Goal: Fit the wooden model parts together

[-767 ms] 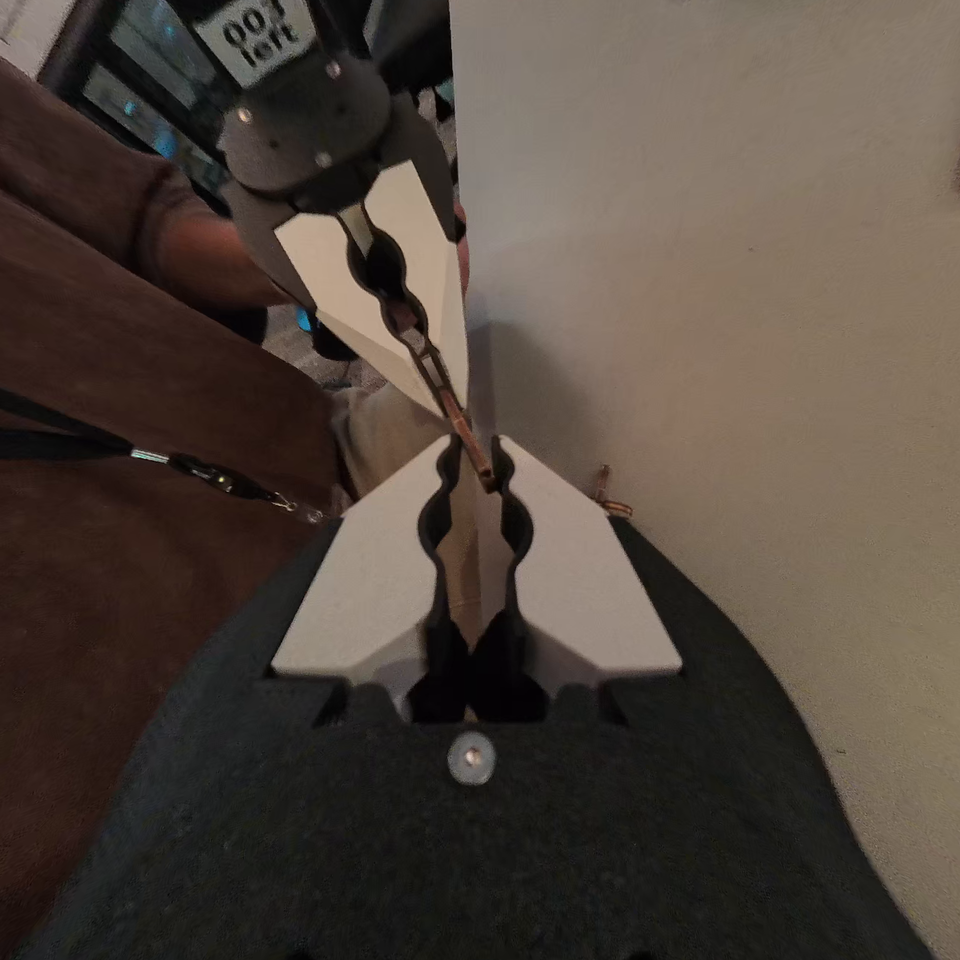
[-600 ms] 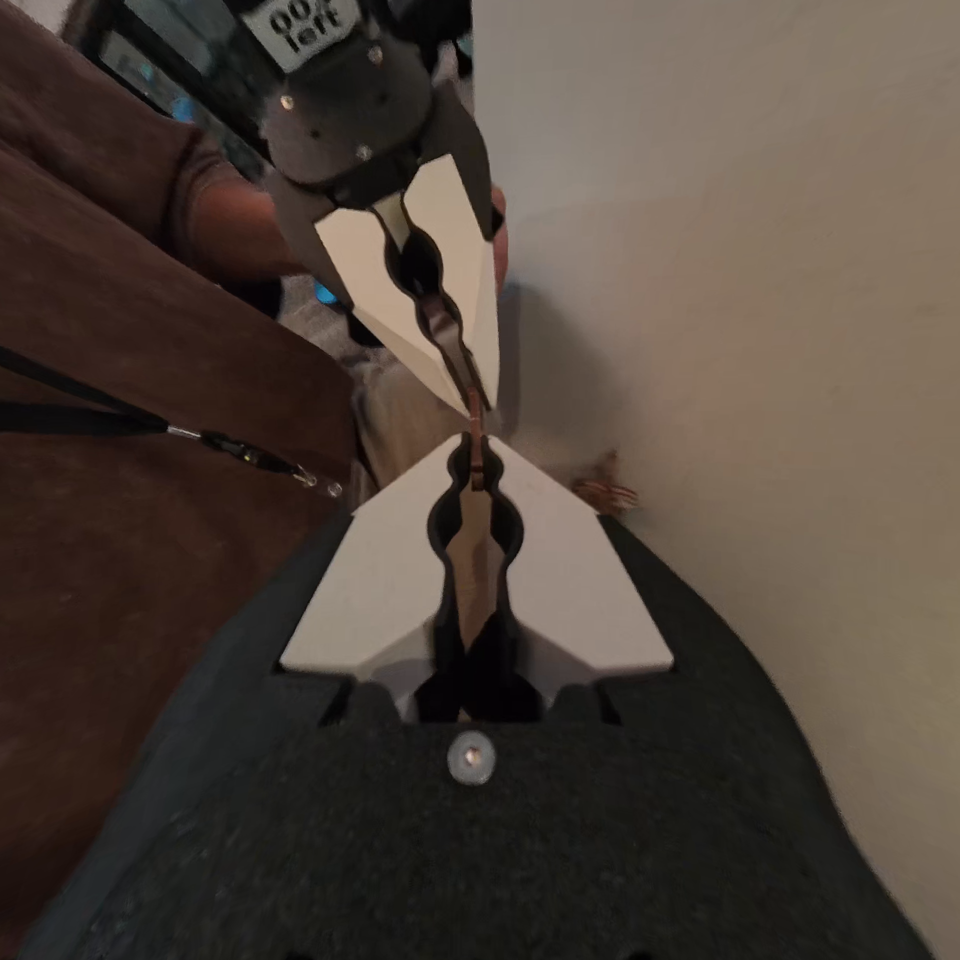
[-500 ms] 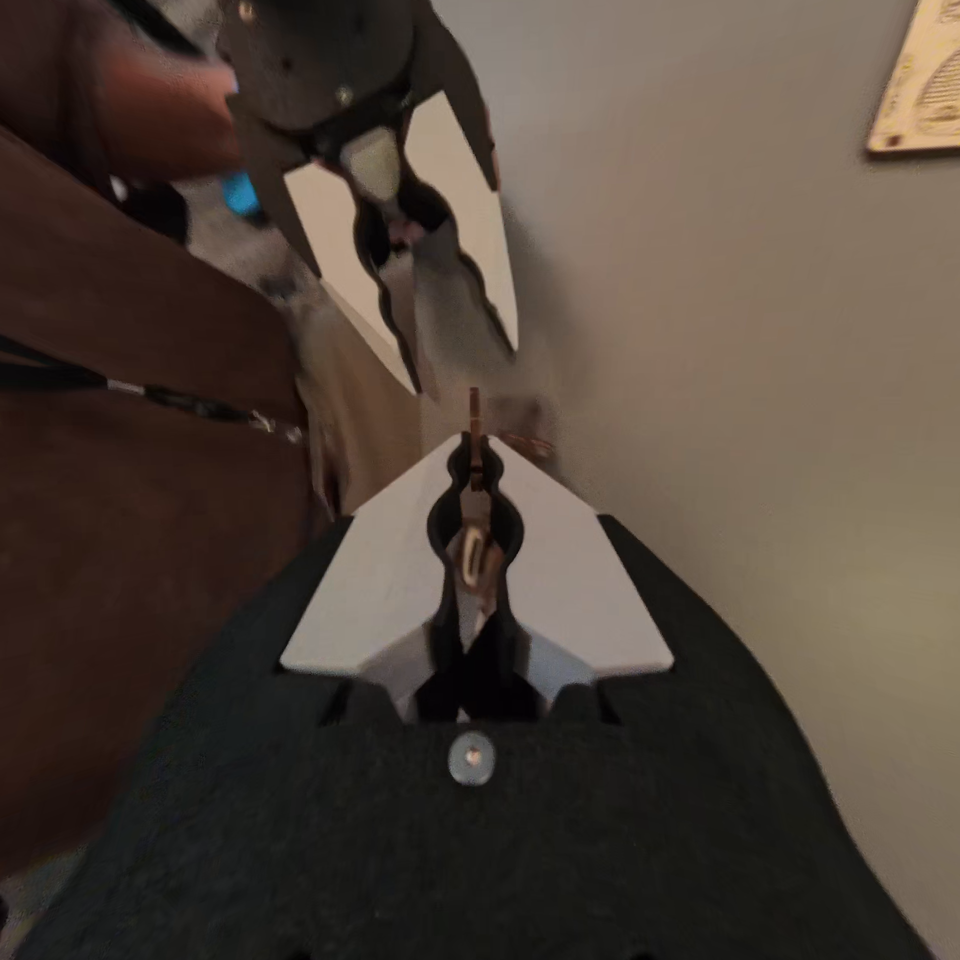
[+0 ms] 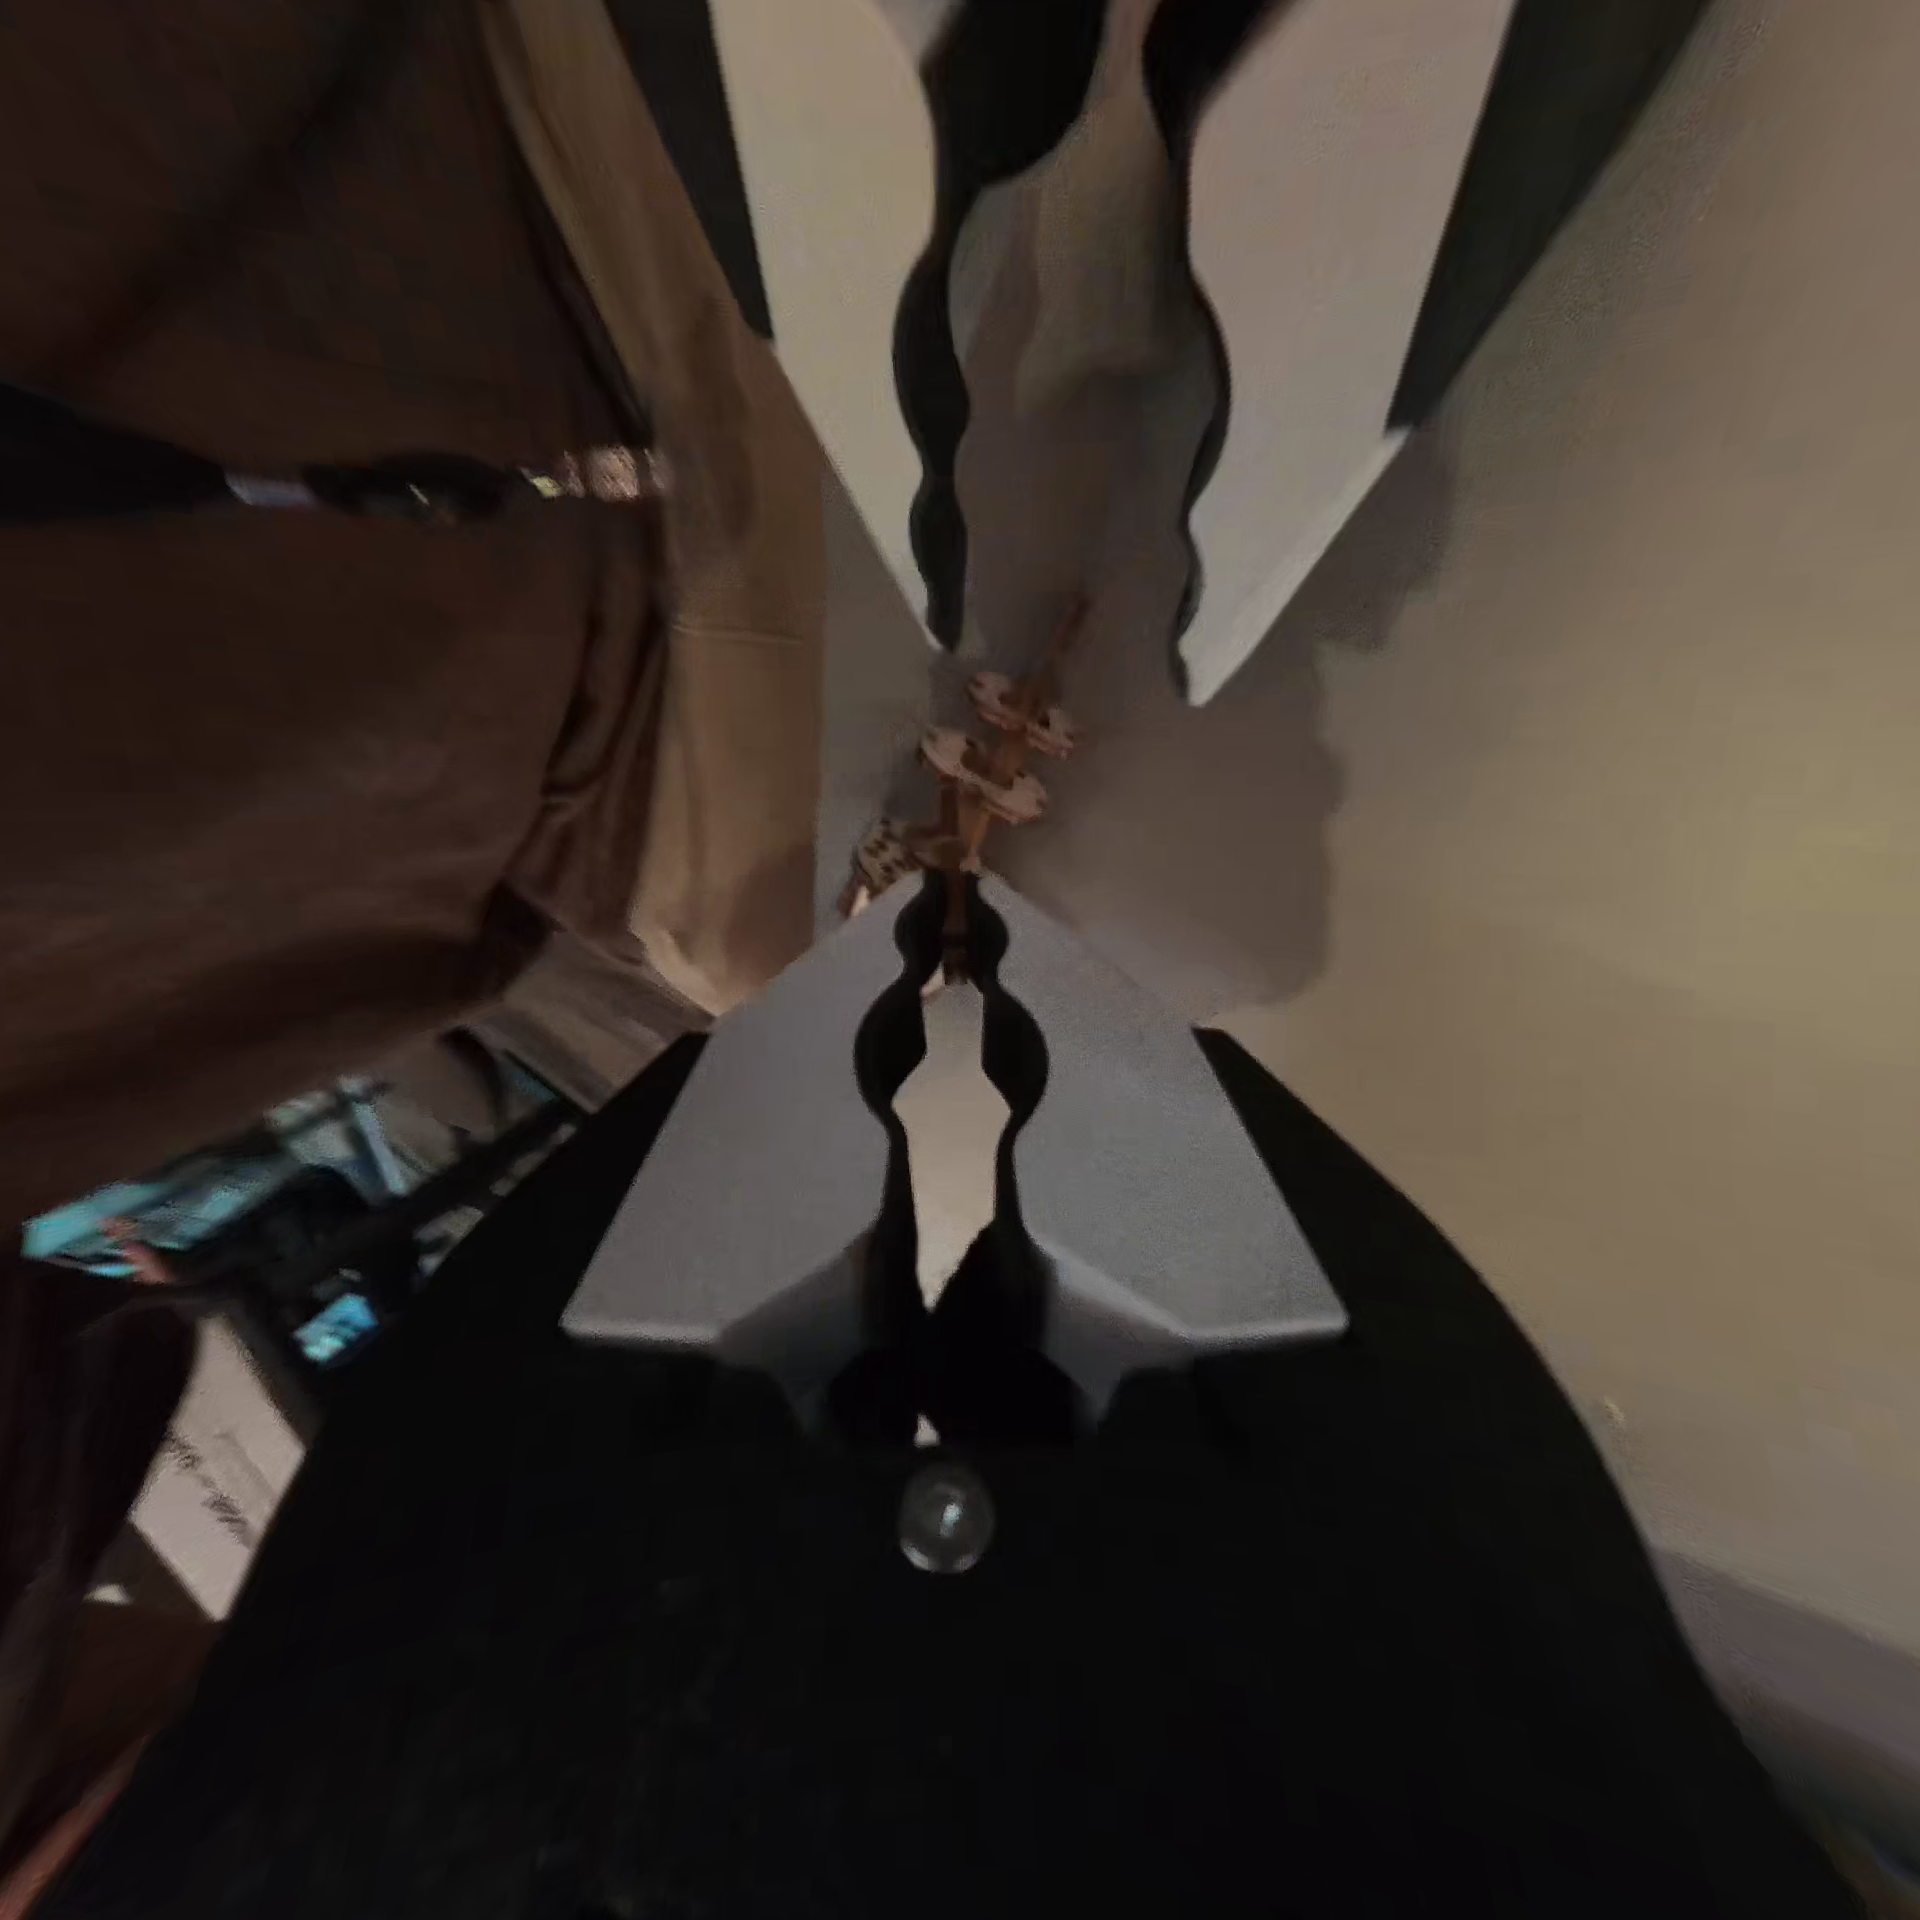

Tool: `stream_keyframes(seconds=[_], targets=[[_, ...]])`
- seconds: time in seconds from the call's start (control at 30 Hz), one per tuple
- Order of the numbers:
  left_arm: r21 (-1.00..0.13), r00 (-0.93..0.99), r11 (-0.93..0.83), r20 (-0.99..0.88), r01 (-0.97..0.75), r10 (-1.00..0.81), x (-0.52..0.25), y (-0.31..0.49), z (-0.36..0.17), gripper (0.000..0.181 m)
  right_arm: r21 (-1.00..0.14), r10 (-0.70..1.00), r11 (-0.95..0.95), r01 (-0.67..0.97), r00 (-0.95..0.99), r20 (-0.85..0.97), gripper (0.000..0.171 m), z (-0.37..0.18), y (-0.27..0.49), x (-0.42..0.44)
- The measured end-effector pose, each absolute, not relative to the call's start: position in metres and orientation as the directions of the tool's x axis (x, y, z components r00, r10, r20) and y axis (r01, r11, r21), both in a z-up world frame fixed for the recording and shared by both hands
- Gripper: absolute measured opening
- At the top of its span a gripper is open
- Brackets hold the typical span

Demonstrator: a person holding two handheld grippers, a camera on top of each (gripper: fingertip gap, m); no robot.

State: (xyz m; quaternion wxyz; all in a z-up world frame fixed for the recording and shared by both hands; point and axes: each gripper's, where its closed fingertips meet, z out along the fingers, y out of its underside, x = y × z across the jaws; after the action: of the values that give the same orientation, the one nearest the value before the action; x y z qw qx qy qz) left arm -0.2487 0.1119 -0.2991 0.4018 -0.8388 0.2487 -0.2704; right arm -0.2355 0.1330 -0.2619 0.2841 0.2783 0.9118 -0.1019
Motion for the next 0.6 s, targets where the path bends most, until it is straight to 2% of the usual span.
stream_keyframes(seconds=[0.1, 0.17, 0.27, 0.37, 0.47, 0.53, 0.6], targets=[[-0.877, 0.722, -0.480, 0.337, 0.008, -0.604, -0.254, 0.109, -0.267, 0.045, -0.117, 0.397, 0.800, 0.588, -0.667, -0.631, 0.001, -0.260, 0.118, -0.240], [-0.897, 0.709, -0.430, 0.370, 0.105, -0.600, -0.254, 0.107, -0.251, 0.033, -0.189, 0.372, 0.784, 0.591, -0.691, -0.620, 0.001, -0.255, 0.111, -0.248], [-0.880, 0.685, -0.453, 0.417, 0.140, -0.598, -0.251, 0.102, -0.248, 0.025, -0.278, 0.342, 0.760, 0.587, -0.726, -0.597, 0.001, -0.247, 0.102, -0.254], [-0.888, 0.695, -0.431, 0.411, 0.160, -0.589, -0.251, 0.104, -0.242, 0.002, -0.321, 0.340, 0.761, 0.564, -0.768, -0.543, 0.001, -0.244, 0.101, -0.260], [-0.894, 0.743, -0.414, 0.395, 0.174, -0.540, -0.259, 0.107, -0.241, 0.001, -0.375, 0.343, 0.722, 0.582, -0.771, -0.536, 0.006, -0.238, 0.101, -0.265], [-0.899, 0.758, -0.385, 0.399, 0.210, -0.517, -0.263, 0.106, -0.238, 0.000, -0.441, 0.348, 0.640, 0.630, -0.749, -0.564, 0.017, -0.226, 0.100, -0.273], [-0.897, 0.763, -0.360, 0.416, 0.255, -0.495, -0.266, 0.106, -0.237, 0.000, -0.499, 0.353, 0.559, 0.662, -0.735, -0.579, 0.017, -0.214, 0.101, -0.281]])
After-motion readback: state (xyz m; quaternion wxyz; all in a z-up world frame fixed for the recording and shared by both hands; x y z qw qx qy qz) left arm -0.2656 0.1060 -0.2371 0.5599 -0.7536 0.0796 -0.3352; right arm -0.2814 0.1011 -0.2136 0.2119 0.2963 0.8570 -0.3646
